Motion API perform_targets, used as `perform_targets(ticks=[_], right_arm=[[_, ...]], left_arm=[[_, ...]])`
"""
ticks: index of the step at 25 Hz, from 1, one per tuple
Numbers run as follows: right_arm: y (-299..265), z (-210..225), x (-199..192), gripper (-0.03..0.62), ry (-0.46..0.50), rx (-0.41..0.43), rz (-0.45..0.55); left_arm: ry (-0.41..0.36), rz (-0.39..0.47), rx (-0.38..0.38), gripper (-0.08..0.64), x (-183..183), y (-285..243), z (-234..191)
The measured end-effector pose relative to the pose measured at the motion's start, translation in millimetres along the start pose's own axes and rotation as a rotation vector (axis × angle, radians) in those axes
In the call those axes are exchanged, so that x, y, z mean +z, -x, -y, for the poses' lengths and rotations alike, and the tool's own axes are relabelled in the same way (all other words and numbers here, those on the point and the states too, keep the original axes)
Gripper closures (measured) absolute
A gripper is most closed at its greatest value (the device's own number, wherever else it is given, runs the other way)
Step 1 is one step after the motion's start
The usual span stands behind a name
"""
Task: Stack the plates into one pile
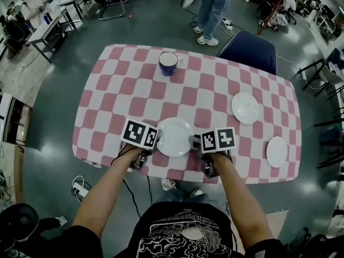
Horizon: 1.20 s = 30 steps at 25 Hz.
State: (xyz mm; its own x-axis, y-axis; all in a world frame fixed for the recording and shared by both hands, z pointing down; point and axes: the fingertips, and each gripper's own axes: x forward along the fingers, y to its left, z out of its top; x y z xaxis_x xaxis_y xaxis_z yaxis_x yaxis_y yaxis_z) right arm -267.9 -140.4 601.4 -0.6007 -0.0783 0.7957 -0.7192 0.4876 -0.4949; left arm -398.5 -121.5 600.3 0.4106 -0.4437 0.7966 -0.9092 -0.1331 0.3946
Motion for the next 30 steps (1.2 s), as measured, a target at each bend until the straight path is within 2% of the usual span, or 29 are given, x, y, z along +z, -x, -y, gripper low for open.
perform_targets(ticks=[7,13,21,30], right_arm=[[9.2,4.3,7.0,0.54,-0.105,0.014,0.055],[35.4,13.9,19.1,0.546,-0.124,0.005,0.127],[84.2,52.9,31.2,0.546,-0.166,-0.023,0.218],[148.0,114.2,46.9,0.546,-0.186,-0.046,0.284]], left_arm=[[-0.007,0.013,-0.014,0.488,9.5,1.5,4.9],[-0.053,0.048,-0.036,0.499,34.9,0.0,24.6],[-0.124,0.079,-0.102,0.503,74.6,-16.6,77.9],[-0.158,0.115,-0.148,0.503,117.6,-47.0,150.5]])
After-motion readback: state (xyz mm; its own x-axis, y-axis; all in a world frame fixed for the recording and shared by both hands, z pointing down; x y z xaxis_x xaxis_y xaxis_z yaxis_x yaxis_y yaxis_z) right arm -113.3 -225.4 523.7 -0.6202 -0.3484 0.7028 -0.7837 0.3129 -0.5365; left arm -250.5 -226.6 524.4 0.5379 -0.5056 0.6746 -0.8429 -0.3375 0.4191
